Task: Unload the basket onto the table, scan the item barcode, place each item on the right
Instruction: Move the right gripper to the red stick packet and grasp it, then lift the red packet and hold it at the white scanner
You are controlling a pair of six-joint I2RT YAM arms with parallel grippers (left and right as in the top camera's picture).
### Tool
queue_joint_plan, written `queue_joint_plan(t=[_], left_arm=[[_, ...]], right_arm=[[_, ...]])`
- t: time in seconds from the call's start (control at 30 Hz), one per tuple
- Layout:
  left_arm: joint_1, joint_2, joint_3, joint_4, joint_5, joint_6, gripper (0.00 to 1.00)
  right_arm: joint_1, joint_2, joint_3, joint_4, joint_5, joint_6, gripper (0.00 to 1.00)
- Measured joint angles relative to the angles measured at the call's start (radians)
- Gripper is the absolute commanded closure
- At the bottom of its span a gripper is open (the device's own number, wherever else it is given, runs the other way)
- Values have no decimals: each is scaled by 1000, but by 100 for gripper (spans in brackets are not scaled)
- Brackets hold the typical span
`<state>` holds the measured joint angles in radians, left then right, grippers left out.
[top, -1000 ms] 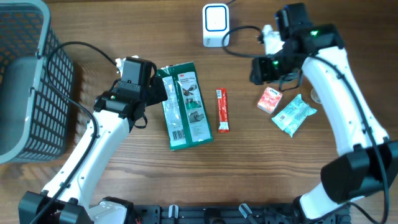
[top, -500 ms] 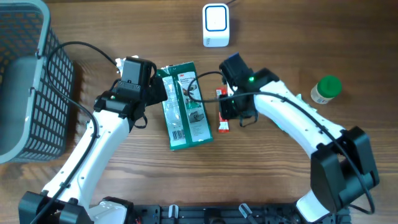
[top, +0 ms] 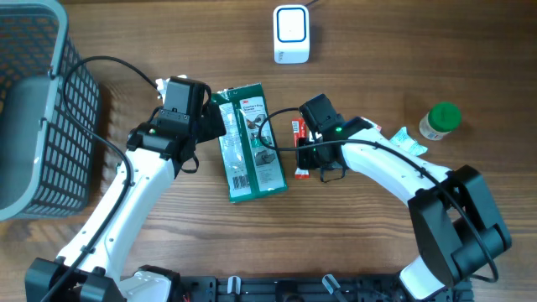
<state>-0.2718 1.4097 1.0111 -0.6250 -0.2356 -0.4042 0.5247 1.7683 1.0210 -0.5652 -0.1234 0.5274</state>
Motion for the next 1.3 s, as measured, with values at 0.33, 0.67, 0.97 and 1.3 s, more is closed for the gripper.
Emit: queue_joint_plan(t=[0.33,0.67,0.97,1.3], left_arm=[[0,0,0,0,0,0,0],[0,0,0,0,0,0,0],[0,0,0,0,0,0,0],[0,0,0,0,0,0,0]], right_arm=[[10,0,-4,10,2,29,68],[53,0,-46,43,54,84,69],[52,-4,-65,55,66,80,96],[28,-5,-67,70,42,-24,96]])
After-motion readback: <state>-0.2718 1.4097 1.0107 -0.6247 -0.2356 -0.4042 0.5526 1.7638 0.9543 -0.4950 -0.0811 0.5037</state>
